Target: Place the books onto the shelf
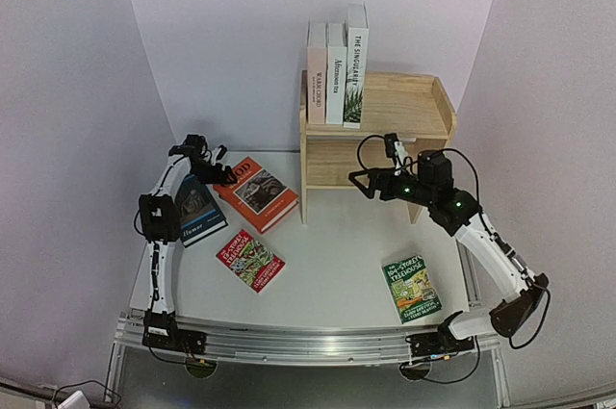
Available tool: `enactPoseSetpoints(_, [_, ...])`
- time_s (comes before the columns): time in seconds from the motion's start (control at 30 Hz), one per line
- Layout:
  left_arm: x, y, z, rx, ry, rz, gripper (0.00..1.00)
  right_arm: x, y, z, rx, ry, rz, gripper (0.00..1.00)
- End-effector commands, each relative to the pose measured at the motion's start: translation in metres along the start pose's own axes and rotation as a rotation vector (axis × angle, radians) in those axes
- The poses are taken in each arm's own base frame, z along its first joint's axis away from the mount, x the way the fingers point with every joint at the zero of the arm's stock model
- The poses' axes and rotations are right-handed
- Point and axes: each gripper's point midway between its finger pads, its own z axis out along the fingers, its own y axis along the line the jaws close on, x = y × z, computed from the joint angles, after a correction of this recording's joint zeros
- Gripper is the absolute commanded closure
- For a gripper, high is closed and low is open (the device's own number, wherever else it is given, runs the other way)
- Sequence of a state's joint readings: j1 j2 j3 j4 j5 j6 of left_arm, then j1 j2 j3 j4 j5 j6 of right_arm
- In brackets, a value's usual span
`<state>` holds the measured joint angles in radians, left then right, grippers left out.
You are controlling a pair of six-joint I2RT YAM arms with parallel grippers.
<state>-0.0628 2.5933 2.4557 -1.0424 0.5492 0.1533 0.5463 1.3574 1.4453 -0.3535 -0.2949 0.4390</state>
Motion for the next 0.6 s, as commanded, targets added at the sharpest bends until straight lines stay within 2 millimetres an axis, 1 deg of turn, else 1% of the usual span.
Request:
enactPoseSetpoints(0.0, [-0.011, -0.017, -0.003, 0.091, -0.039, 0.009, 0.16, 0.004, -0.001, 0.003, 0.009, 0.003, 0.012, 0.11])
enactPoseSetpoints(0.1, [-0.003, -0.018, 0.002, 0.102, -0.014, -0.003, 0.33, 0.004, 0.000, 0.001, 0.011, -0.002, 0.012, 0.11])
enactPoseSetpoints(0.13, [0.000, -0.018, 0.002, 0.102, -0.007, -0.009, 0.42, 0.004, -0.001, 0.001, 0.013, -0.003, 0.012, 0.11])
enactPoseSetpoints(0.17, [0.002, -0.018, 0.002, 0.104, -0.001, -0.014, 0.49, 0.004, 0.000, 0.000, 0.014, -0.005, 0.010, 0.11])
enactPoseSetpoints(0.2, [0.004, -0.020, 0.001, 0.107, 0.004, -0.017, 0.60, 0.004, 0.000, 0.000, 0.014, -0.007, 0.009, 0.11])
enactPoseSetpoints(0.27, [0.007, -0.023, -0.002, 0.111, 0.009, -0.019, 0.76, 0.004, -0.001, 0.000, 0.017, -0.005, 0.011, 0.11])
enactPoseSetpoints(0.33, [0.014, -0.027, -0.003, 0.123, 0.030, -0.028, 0.92, 0.005, -0.001, 0.002, 0.017, -0.002, 0.011, 0.11])
enactPoseSetpoints(0.37, [0.017, -0.030, -0.006, 0.131, 0.040, -0.030, 0.98, 0.005, -0.001, 0.003, 0.016, 0.000, 0.012, 0.11])
enactPoseSetpoints(0.47, [0.024, -0.041, -0.018, 0.153, 0.071, -0.047, 1.00, 0.007, 0.000, 0.007, 0.013, 0.009, 0.012, 0.11])
enactPoseSetpoints(0.57, [0.027, -0.057, -0.046, 0.159, 0.083, -0.087, 1.00, 0.013, 0.007, 0.017, 0.013, 0.027, -0.003, 0.12])
